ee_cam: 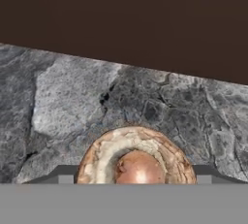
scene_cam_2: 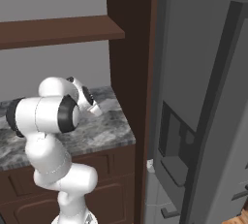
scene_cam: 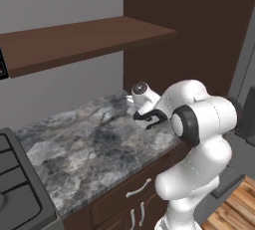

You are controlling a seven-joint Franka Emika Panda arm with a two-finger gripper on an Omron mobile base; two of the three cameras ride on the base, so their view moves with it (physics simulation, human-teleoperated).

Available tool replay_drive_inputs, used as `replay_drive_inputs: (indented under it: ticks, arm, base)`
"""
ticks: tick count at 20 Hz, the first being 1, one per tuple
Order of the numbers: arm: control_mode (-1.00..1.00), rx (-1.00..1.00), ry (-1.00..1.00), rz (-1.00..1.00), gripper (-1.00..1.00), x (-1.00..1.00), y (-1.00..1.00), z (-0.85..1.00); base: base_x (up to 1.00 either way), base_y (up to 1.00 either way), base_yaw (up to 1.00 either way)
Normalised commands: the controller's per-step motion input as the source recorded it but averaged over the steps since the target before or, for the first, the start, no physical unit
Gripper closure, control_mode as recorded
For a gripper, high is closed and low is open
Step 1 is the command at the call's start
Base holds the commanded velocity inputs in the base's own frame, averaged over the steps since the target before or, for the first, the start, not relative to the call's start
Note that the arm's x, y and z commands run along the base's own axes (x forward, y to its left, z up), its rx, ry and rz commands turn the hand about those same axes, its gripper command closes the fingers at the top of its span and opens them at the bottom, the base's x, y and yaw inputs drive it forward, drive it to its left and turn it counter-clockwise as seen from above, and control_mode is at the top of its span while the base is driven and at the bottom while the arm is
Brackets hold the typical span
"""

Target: Place the beer and liquor on the top shelf of the fridge to keep them out of children's reach, and place the mushroom on lower shelves for easy access.

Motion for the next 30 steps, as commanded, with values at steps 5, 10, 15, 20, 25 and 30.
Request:
replay_drive_inputs:
  ticks: [5, 10, 15, 20, 25, 30]
  arm:
    - [-1.0, -0.04, -0.16, 0.02, 1.0, -0.87, 0.0, 1.0]
    - [-1.0, -0.08, -0.12, 0.05, 1.0, -0.87, 0.0, 1.0]
    - [-1.0, -0.08, -0.02, 0.07, 1.0, -0.86, 0.0, 1.0]
    - [-1.0, -0.06, 0.02, 0.1, 1.0, -0.74, 0.0, 1.0]
    - [-1.0, -0.05, 0.09, 0.18, 1.0, -0.74, 0.07, 0.9]
    - [-1.0, -0.04, 0.08, 0.21, 1.0, -0.82, 0.09, 0.8]
  base:
    - [0.0, 0.0, 0.0]
    - [0.0, 0.0, 0.0]
    - [0.0, 0.0, 0.0]
    - [0.0, 0.0, 0.0]
    - [0.0, 0.0, 0.0]
    - [0.0, 0.0, 0.0]
